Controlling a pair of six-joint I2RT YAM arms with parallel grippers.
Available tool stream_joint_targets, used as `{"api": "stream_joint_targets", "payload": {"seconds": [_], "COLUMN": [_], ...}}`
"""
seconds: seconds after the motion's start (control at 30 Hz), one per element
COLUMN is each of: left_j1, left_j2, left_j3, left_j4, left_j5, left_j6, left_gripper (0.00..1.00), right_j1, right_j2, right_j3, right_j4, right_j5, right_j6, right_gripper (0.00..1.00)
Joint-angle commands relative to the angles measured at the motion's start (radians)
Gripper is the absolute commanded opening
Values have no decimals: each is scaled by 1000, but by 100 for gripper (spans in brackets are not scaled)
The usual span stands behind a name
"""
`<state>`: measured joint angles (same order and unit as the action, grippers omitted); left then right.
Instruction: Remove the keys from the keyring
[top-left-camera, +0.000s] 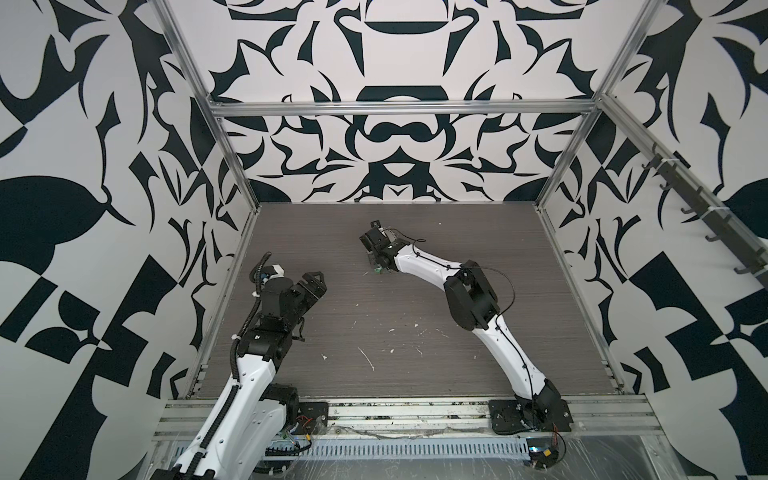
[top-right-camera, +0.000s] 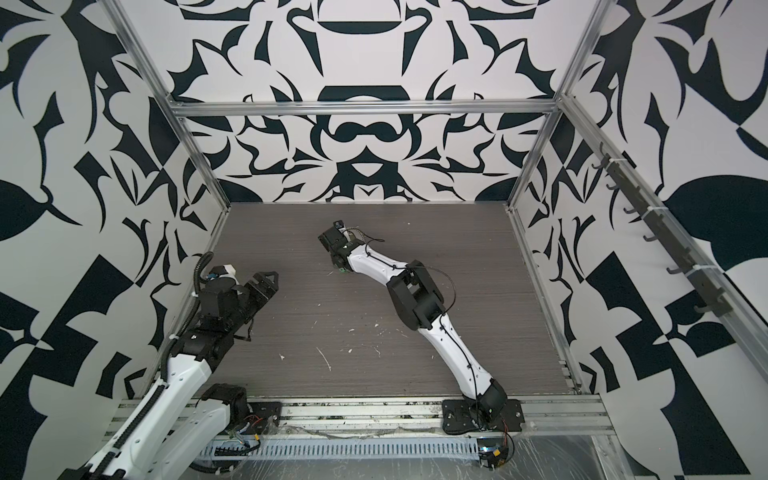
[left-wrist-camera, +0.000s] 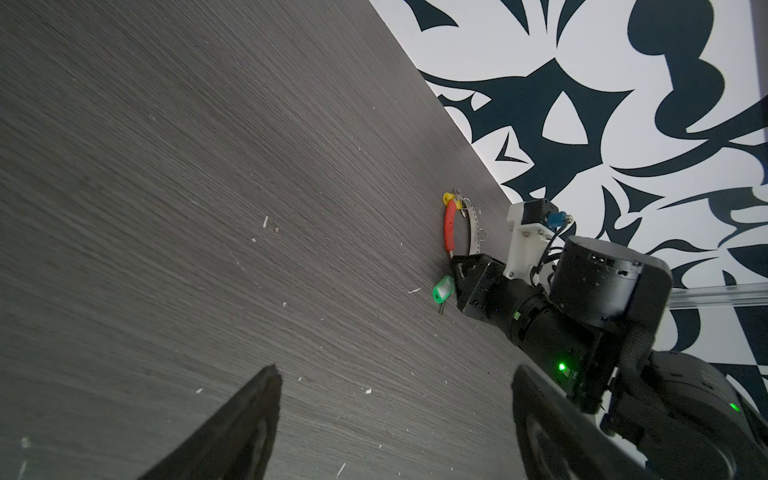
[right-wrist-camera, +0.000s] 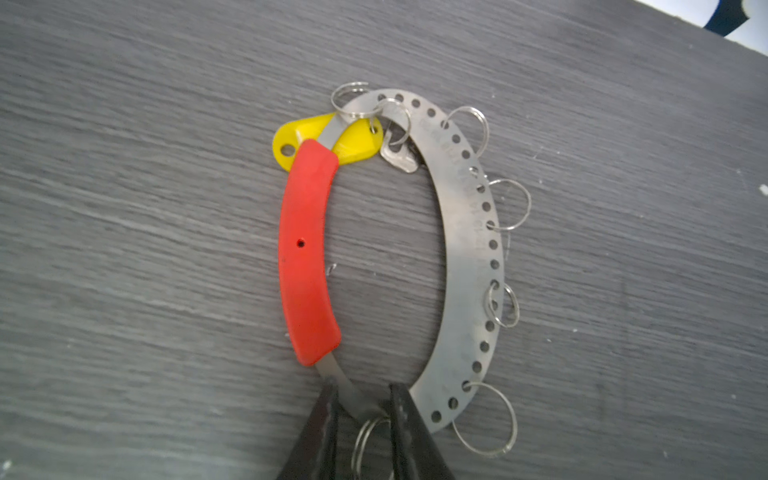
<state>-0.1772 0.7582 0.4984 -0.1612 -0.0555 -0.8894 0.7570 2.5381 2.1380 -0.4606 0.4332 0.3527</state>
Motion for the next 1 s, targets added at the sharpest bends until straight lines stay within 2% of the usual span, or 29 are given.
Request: {"api": "stream_joint_targets", "payload": {"seconds": [0.0, 0.27, 0.37, 0.53, 0.63, 0.8, 0.9, 0.97], "left_j1": [-2, -3, -2, -2, -2, -2, -2, -2], "left_j2": [-10, -6, -3, -3, -5, -2, 0, -1], "left_j3": [7, 10, 12, 14, 13, 10, 11, 12], "left_j4": [-23, -18, -18, -18, -18, -18, -18, -18], "left_j5": [12, 23, 26, 32, 33, 38, 40, 41], "left_j6": [6, 6, 6, 6, 6, 5, 6, 6], "left_gripper": [89, 90, 90, 90, 90, 90, 91, 91], "right_j1": [1, 2, 1, 1, 1, 1, 5, 4], "right_j2": [-73, -106, -110, -111, -108, -102, -134, -154], "right_j3": [-23, -67, -70, -71, -70, -72, -133, -163], "right_j4": [8, 26, 30, 37, 35, 34, 98, 132], "right_j5": [54, 96, 102, 89, 81, 51, 37, 30], "right_j6": [-11, -18, -19, -31, -32, -36, -47, -44], "right_gripper": [26, 26, 22, 11, 9, 23, 39, 42]}}
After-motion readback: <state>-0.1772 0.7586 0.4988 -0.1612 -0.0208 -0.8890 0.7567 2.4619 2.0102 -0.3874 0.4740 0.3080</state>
